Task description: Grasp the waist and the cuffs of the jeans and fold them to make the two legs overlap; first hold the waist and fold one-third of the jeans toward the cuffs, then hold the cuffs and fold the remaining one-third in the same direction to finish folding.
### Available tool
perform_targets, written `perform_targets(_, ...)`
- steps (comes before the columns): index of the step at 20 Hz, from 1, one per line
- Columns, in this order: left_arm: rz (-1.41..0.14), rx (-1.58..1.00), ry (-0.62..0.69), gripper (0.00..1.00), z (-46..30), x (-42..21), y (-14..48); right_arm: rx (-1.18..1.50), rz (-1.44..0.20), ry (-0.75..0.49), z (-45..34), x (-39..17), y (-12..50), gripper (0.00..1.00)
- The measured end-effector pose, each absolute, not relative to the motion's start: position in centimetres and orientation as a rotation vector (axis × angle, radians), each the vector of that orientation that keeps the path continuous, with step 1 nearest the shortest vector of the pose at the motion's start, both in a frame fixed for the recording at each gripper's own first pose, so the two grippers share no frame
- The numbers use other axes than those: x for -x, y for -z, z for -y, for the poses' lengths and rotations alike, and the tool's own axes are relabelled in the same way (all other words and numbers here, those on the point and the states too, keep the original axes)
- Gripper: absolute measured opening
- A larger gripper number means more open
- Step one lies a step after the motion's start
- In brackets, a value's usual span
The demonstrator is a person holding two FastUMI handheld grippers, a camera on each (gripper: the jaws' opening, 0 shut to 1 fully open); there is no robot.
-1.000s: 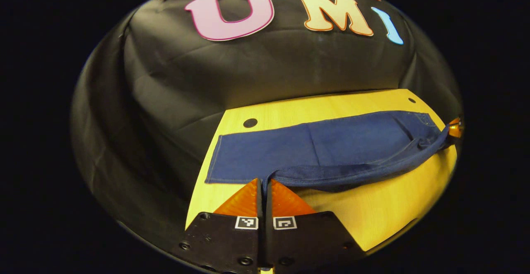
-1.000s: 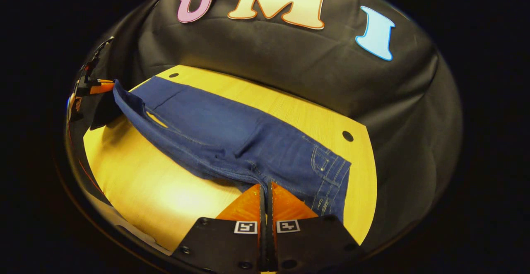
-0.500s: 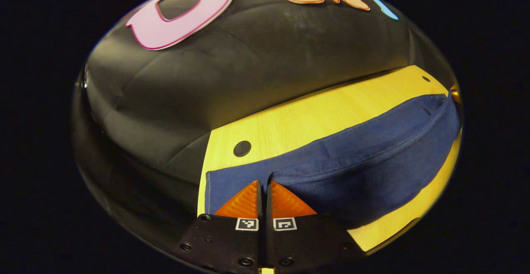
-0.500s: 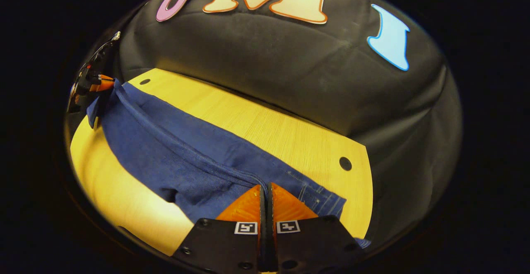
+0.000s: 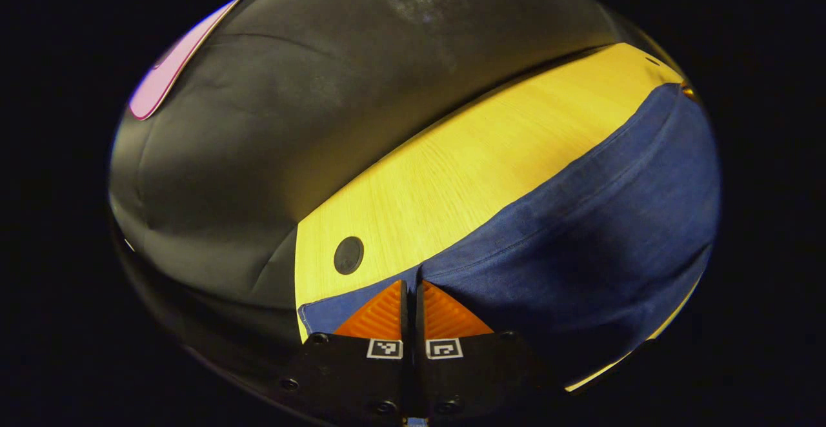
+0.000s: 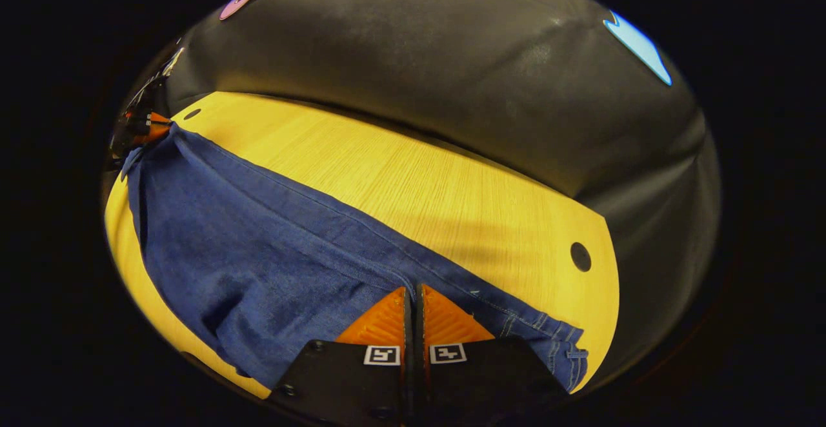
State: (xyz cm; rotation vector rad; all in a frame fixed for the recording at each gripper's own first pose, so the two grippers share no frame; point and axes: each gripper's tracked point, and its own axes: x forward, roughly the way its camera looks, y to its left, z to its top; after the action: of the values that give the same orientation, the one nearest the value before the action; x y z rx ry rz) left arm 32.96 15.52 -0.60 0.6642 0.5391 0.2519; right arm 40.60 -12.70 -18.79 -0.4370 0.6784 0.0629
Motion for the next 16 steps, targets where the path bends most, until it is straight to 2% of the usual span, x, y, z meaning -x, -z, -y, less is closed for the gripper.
perform_targets(2, -0.536, -0.648, -0.274, 0.0, -15.8, -32.9, 0.5, 0.464, -0.669, -0.068, 12.7, -40.8, 18.7, 0.02)
perform_targets(4, -0.504, -0.613, -0.291, 0.0, -15.7, -33.2, -0.3, 0.467, -0.672, -0.07, 12.7, -40.6, 18.6, 0.07)
perform_targets(6, -0.478, -0.547, -0.27, 0.01, -15.3, -33.2, 0.0, 0.466, -0.676, -0.039, 13.4, -40.4, 18.2, 0.11)
perform_targets(9, -0.469, -0.474, -0.264, 0.55, -12.6, -31.8, -0.1, 0.369, -0.665, -0.047, 13.3, -39.8, 17.1, 0.81)
perform_targets(10, -0.447, -0.452, -0.275, 0.73, -11.8, -31.1, -1.0, 0.301, -0.663, -0.061, 12.9, -39.1, 16.7, 0.93)
perform_targets(11, -0.418, -0.422, -0.281, 0.91, -10.8, -30.8, -1.8, 0.249, -0.654, -0.057, 13.2, -38.3, 16.2, 0.98)
perform_targets(16, -0.327, -0.268, -0.255, 0.92, -7.8, -28.5, -3.8, 0.119, -0.59, 0.005, 18.5, -33.4, 11.0, 0.99)
